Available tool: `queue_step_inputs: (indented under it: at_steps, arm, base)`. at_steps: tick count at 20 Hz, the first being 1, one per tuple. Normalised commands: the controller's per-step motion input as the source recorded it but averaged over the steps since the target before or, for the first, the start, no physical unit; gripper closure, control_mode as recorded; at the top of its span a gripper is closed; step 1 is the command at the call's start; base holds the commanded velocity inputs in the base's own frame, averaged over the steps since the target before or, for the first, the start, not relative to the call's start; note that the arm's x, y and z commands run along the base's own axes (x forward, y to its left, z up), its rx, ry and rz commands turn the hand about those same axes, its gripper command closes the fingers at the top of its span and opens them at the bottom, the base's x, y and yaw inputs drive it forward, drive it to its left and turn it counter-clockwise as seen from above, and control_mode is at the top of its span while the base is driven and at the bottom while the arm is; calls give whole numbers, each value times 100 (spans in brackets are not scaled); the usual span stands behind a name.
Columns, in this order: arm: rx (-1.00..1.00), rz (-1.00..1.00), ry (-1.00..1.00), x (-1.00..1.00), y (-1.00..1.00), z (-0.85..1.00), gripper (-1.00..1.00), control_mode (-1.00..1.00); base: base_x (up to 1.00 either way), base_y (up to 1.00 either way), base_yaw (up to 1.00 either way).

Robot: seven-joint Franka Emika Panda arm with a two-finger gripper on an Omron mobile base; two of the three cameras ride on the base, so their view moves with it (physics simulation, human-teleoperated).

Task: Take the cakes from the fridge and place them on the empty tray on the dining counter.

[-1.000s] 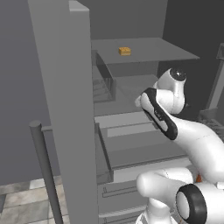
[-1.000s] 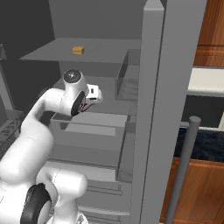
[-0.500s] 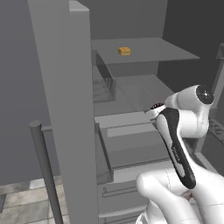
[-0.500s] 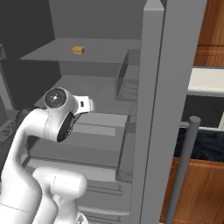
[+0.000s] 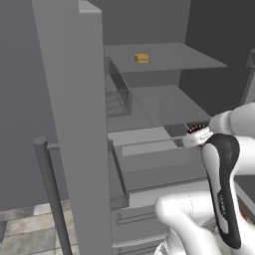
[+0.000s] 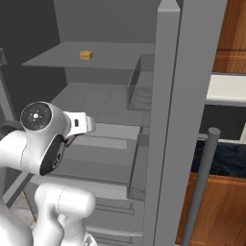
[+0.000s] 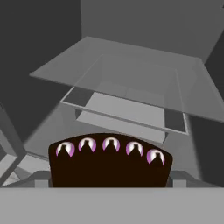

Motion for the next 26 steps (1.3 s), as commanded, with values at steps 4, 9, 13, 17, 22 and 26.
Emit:
queue_step_inputs:
  at_steps: [4,9,13,17,22,26]
  arm:
    - [0,0,0,-56,3,12,100,-100]
    - [0,0,0,-12,7,0,100,-100]
    - [0,0,0,-33,0,2,100,-100]
    - [0,0,0,-5,0,0,100,100]
    - [0,0,0,0,0,0,100,100]
    - [0,0,0,0,0,0,100,100]
  base:
    - [0,0,0]
    - [0,0,0]
    - [0,0,0]
    - [0,0,0]
    - [-36,0,0]
    - [-95,0,0]
